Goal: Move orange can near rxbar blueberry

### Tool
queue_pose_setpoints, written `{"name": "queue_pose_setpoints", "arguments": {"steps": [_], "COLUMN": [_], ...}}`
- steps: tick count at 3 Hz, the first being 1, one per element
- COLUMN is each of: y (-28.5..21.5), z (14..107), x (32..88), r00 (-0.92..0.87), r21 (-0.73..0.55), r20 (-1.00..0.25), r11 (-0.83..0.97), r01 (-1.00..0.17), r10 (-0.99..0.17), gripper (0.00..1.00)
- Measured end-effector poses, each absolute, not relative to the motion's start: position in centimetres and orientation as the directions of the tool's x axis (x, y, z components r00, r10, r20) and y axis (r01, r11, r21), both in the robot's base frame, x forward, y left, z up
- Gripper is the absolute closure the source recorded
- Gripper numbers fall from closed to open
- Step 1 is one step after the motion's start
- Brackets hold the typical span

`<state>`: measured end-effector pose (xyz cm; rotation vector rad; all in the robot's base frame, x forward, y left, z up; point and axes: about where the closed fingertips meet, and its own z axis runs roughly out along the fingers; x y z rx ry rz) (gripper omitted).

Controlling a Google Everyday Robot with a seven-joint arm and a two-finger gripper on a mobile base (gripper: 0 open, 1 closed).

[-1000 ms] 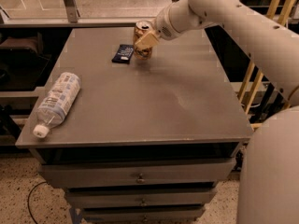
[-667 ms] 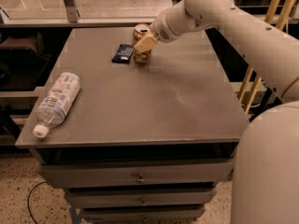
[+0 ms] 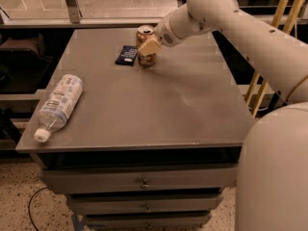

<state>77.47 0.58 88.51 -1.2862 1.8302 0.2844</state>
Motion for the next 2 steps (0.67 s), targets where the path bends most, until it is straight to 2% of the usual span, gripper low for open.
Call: {"name": "queue_pose_setpoints", "arguments": {"steps": [1,2], "y": [0.81,0.82], "z": [88.29,88.27], "x": [77.48,77.48], "r00": [-0.102,-0.102], "r21": [-0.272,-0.272], "r20": [-0.746,-0.746], "r11": [0.441,0.441], "r01": [-0.855,-0.856], "r10": [-0.658,-0.658], "gripper": [0.00,0.00]}}
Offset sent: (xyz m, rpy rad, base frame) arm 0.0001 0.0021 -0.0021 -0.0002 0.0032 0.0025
